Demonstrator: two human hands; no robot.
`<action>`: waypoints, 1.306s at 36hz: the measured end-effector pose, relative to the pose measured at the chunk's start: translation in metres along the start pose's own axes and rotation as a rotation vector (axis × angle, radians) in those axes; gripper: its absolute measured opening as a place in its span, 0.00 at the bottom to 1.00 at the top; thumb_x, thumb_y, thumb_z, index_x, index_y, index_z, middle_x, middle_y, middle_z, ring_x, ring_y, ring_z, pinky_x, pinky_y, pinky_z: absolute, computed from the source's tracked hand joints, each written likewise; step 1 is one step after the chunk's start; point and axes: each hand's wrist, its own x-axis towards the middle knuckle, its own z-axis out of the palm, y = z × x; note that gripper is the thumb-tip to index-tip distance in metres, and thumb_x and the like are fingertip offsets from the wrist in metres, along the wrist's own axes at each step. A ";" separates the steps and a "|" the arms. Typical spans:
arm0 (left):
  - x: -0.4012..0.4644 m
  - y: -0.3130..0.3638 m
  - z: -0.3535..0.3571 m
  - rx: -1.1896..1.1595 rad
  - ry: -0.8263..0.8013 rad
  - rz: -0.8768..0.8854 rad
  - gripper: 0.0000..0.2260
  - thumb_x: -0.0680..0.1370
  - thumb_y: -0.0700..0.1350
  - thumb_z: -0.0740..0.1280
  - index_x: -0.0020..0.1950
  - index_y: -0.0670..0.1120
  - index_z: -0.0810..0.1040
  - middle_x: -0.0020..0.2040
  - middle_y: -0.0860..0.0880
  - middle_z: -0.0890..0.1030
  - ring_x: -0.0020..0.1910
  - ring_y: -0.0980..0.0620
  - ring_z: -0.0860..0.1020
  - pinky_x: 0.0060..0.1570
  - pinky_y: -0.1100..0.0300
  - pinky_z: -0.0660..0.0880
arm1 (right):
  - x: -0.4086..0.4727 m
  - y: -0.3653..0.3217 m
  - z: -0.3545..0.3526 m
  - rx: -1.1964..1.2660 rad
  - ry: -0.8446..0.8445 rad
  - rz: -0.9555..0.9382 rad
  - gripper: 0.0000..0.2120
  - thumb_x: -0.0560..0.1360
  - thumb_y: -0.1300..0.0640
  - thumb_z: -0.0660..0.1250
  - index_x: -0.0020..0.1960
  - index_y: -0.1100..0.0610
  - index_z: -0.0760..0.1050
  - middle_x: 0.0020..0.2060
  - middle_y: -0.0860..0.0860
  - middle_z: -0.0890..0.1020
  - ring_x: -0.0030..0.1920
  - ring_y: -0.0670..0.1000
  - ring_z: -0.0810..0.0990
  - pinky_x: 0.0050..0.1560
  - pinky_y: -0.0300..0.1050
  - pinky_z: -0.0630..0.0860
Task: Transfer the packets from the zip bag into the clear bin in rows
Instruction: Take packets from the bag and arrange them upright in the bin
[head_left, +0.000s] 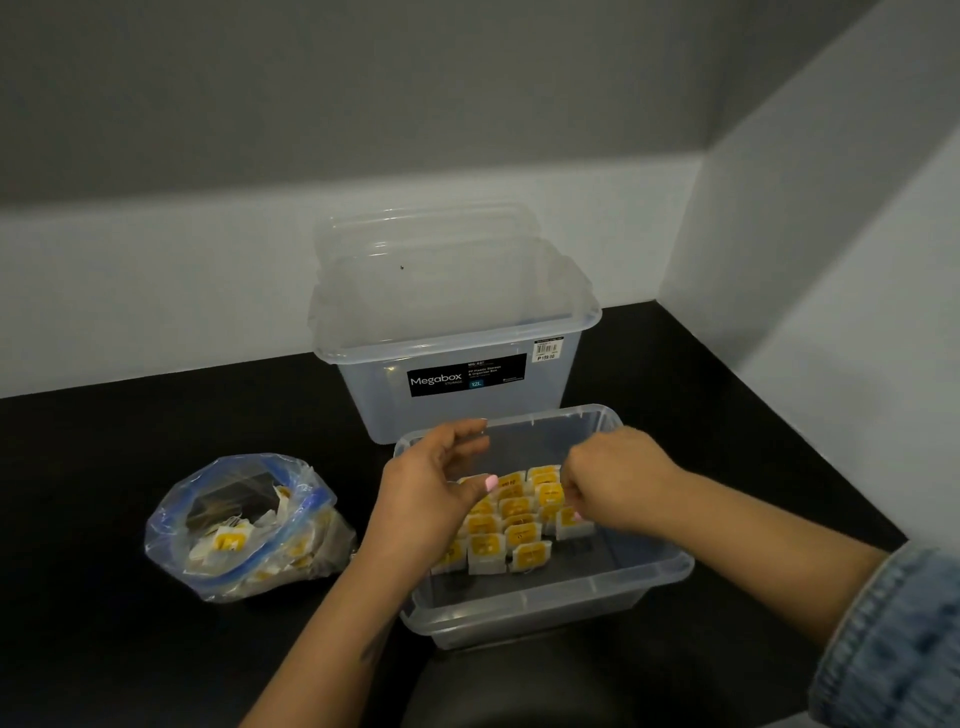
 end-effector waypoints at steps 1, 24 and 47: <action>-0.001 0.000 0.000 -0.004 0.006 -0.002 0.23 0.72 0.40 0.72 0.65 0.52 0.72 0.60 0.55 0.78 0.59 0.61 0.75 0.57 0.67 0.74 | 0.002 -0.002 0.005 -0.036 0.006 -0.007 0.06 0.76 0.54 0.64 0.48 0.53 0.78 0.42 0.50 0.81 0.43 0.49 0.80 0.51 0.48 0.78; -0.011 -0.007 -0.014 -0.041 0.043 0.008 0.21 0.72 0.40 0.72 0.60 0.57 0.74 0.54 0.61 0.78 0.54 0.67 0.76 0.52 0.71 0.74 | 0.013 -0.008 0.005 -0.004 -0.036 0.016 0.10 0.74 0.52 0.69 0.55 0.49 0.79 0.50 0.48 0.81 0.51 0.49 0.79 0.58 0.47 0.74; -0.023 -0.087 -0.179 0.421 0.369 -0.130 0.15 0.72 0.38 0.70 0.36 0.59 0.75 0.63 0.55 0.74 0.67 0.54 0.68 0.65 0.54 0.67 | 0.058 -0.151 -0.091 0.375 0.153 -0.098 0.08 0.71 0.45 0.71 0.48 0.47 0.81 0.43 0.44 0.83 0.46 0.45 0.80 0.48 0.42 0.76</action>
